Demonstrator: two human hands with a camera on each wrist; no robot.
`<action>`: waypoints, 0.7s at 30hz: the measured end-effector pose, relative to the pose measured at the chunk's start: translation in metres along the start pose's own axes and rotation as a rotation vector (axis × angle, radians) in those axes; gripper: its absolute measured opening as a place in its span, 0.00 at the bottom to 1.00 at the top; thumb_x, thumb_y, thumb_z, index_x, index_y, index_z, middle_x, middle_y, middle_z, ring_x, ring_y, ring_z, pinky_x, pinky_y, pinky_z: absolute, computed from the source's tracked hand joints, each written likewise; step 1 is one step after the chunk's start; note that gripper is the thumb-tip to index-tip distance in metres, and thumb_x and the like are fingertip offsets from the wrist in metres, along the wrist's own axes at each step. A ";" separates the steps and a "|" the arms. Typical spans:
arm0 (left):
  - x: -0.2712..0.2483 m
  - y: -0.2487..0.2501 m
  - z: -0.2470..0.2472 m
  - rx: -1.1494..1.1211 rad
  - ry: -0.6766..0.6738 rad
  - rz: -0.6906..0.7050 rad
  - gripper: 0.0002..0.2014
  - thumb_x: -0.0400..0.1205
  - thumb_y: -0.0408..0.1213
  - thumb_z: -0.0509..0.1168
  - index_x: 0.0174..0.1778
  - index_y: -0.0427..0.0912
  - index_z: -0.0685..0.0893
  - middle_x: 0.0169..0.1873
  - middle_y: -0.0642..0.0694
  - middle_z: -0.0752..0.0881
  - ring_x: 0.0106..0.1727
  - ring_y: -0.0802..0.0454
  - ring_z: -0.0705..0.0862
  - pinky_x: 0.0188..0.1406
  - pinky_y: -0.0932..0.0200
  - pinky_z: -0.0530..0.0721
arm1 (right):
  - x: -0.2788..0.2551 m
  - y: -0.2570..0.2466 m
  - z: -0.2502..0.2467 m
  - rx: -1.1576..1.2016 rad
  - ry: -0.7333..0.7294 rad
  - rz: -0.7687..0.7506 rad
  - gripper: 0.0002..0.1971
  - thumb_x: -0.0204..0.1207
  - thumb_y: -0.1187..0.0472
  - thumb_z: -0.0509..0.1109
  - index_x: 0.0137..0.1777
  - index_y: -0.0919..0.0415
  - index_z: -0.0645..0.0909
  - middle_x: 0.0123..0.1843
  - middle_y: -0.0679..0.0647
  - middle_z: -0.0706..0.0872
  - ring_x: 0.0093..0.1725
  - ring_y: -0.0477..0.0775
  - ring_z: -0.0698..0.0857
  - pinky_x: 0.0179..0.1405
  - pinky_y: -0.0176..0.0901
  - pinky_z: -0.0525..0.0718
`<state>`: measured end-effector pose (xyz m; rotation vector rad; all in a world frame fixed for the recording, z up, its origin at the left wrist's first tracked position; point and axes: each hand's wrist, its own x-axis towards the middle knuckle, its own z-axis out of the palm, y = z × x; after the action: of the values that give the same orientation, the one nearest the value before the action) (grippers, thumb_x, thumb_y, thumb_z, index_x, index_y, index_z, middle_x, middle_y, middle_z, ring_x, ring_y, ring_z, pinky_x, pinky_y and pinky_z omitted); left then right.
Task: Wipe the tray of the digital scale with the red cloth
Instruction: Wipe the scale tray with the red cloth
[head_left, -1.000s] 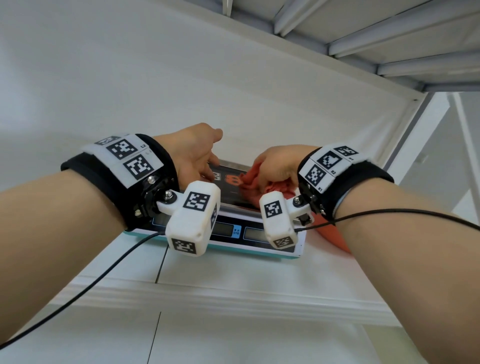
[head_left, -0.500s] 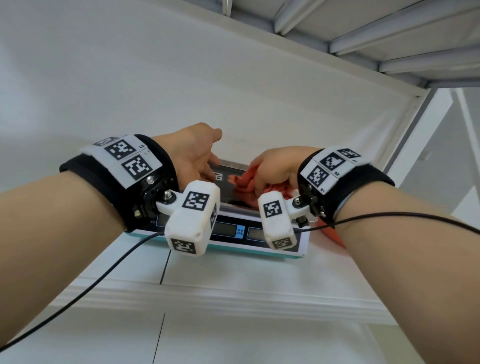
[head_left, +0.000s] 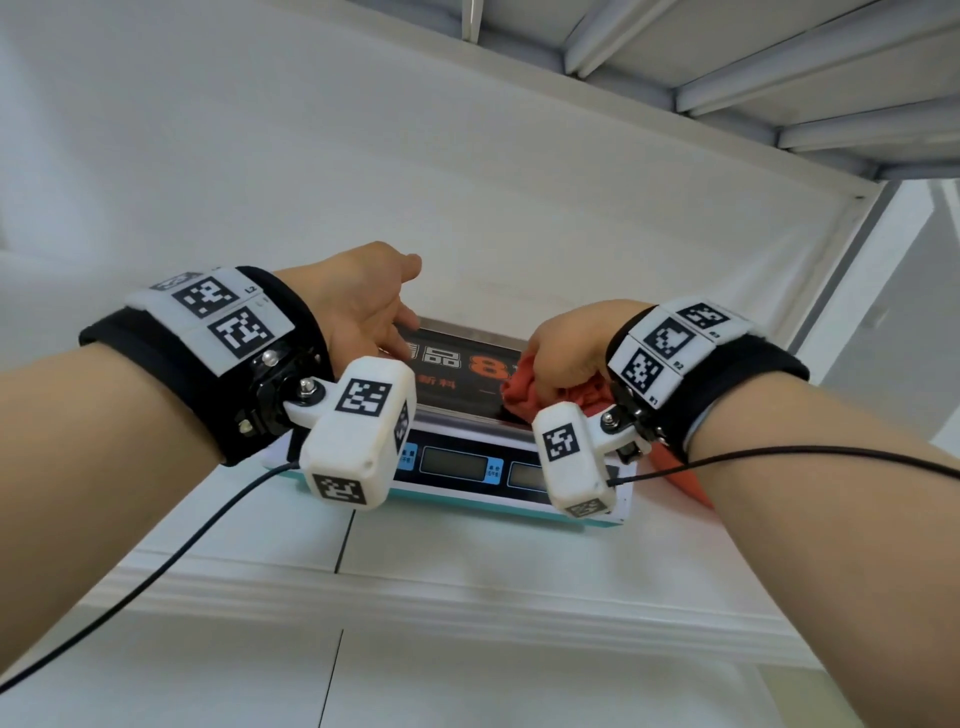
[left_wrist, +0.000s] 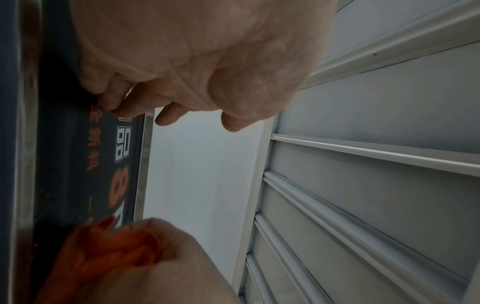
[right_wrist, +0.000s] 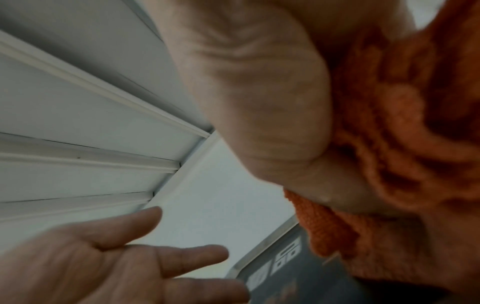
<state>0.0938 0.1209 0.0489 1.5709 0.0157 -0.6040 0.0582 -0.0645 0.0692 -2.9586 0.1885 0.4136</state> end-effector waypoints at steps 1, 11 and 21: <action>0.000 0.000 0.001 0.000 0.000 0.001 0.38 0.86 0.61 0.47 0.83 0.34 0.59 0.81 0.27 0.57 0.82 0.31 0.55 0.76 0.33 0.57 | 0.001 -0.005 0.001 0.044 -0.026 -0.014 0.16 0.77 0.67 0.73 0.63 0.57 0.87 0.37 0.49 0.85 0.33 0.48 0.83 0.22 0.36 0.82; -0.005 -0.003 -0.009 -0.056 -0.008 0.009 0.38 0.86 0.60 0.47 0.83 0.34 0.58 0.81 0.27 0.56 0.83 0.32 0.53 0.77 0.34 0.55 | 0.018 -0.021 0.002 0.394 0.062 -0.055 0.13 0.77 0.76 0.67 0.51 0.61 0.89 0.46 0.52 0.93 0.51 0.56 0.92 0.53 0.53 0.91; -0.004 -0.003 -0.022 -0.095 0.000 0.009 0.38 0.86 0.61 0.47 0.84 0.34 0.56 0.81 0.26 0.56 0.82 0.30 0.53 0.78 0.32 0.54 | 0.024 -0.034 0.013 0.212 0.022 -0.227 0.16 0.76 0.73 0.67 0.50 0.52 0.92 0.41 0.49 0.93 0.39 0.49 0.91 0.38 0.35 0.91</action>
<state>0.0970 0.1429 0.0469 1.4786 0.0363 -0.5880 0.0830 -0.0314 0.0541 -2.7359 -0.0952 0.3104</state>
